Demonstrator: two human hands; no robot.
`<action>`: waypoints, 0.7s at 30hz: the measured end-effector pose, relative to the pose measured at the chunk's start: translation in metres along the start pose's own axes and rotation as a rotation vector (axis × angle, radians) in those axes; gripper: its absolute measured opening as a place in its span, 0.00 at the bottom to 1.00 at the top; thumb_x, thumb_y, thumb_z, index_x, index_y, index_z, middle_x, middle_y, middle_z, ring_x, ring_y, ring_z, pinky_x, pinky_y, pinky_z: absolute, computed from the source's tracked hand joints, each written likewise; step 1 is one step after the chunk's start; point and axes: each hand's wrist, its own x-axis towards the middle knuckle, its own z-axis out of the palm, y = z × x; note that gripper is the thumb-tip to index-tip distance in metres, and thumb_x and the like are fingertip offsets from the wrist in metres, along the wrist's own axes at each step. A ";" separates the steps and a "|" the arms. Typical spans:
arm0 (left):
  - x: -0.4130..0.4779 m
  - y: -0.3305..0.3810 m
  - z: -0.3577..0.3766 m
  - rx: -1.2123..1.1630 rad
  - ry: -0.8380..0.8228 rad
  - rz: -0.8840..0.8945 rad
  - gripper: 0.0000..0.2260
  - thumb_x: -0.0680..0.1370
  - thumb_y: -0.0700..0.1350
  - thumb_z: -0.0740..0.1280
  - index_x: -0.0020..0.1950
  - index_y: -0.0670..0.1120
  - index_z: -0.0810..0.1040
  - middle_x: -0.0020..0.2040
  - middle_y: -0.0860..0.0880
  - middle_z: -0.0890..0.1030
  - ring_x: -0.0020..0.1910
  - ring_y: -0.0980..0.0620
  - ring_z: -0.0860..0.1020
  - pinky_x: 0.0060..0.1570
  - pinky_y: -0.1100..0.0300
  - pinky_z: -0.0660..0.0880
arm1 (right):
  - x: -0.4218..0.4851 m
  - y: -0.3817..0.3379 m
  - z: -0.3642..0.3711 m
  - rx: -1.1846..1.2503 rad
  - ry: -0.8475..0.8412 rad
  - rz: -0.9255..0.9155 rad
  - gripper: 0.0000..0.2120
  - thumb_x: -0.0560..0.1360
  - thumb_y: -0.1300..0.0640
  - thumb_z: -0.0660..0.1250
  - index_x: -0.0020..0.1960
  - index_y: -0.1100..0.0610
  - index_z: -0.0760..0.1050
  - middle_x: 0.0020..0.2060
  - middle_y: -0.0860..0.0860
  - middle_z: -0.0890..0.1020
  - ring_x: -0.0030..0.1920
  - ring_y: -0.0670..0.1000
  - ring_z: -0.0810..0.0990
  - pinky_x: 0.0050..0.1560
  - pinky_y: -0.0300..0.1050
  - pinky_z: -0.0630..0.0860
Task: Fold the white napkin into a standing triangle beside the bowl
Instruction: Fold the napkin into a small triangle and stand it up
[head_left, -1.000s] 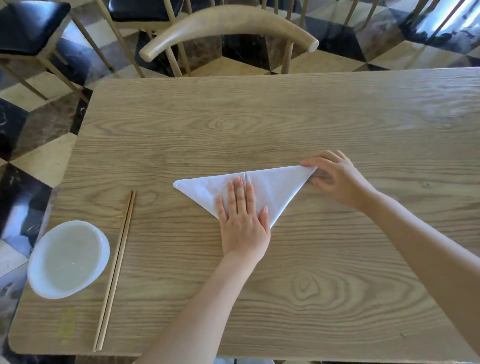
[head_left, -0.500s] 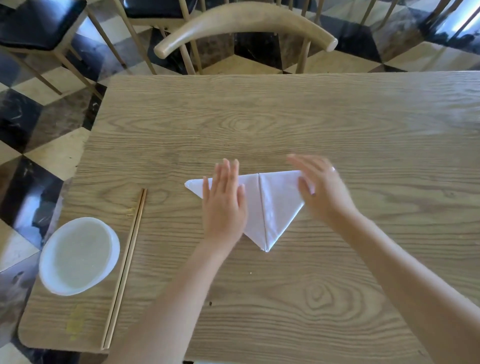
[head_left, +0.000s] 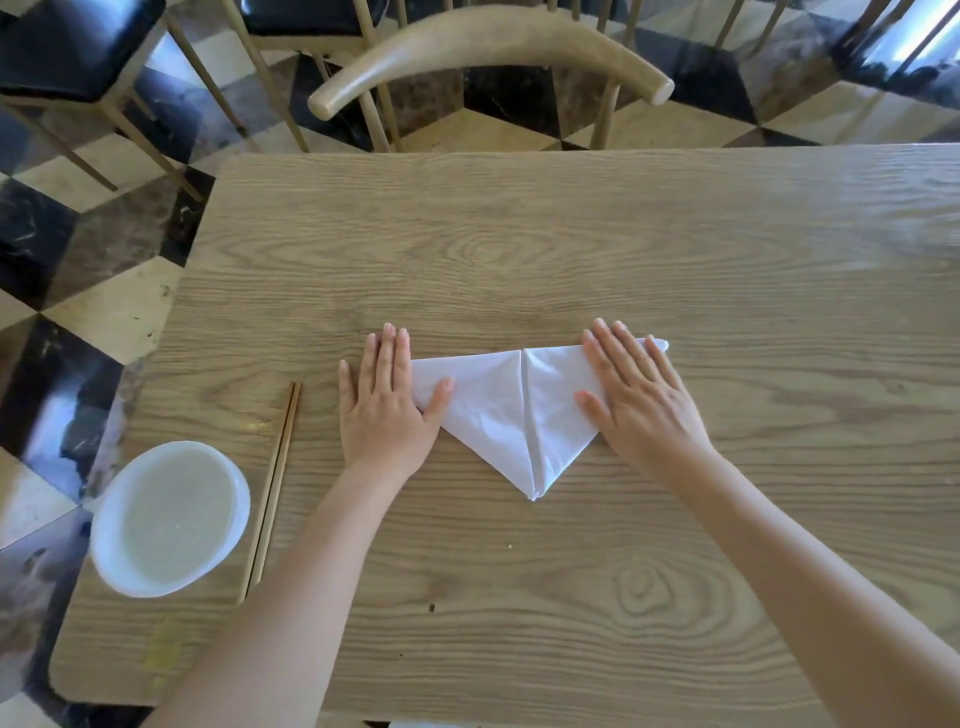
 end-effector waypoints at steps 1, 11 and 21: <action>0.001 -0.001 -0.003 -0.003 -0.020 -0.009 0.37 0.73 0.67 0.40 0.76 0.46 0.42 0.78 0.50 0.45 0.76 0.54 0.42 0.73 0.49 0.37 | -0.003 0.010 -0.004 0.005 -0.013 0.005 0.34 0.76 0.37 0.38 0.76 0.54 0.51 0.76 0.49 0.55 0.75 0.45 0.50 0.74 0.47 0.42; -0.076 0.094 -0.001 -0.166 0.021 0.328 0.25 0.80 0.55 0.50 0.74 0.45 0.60 0.75 0.42 0.60 0.74 0.43 0.57 0.70 0.45 0.50 | 0.016 0.004 -0.032 0.265 0.129 -0.021 0.16 0.77 0.56 0.60 0.64 0.58 0.72 0.61 0.54 0.77 0.63 0.58 0.71 0.65 0.53 0.65; -0.067 0.100 -0.014 -0.535 0.061 0.017 0.30 0.78 0.57 0.50 0.74 0.41 0.57 0.76 0.43 0.59 0.75 0.47 0.55 0.73 0.54 0.53 | 0.087 -0.025 -0.078 0.304 -0.555 -0.113 0.09 0.71 0.53 0.70 0.50 0.53 0.75 0.38 0.44 0.75 0.43 0.49 0.72 0.39 0.40 0.67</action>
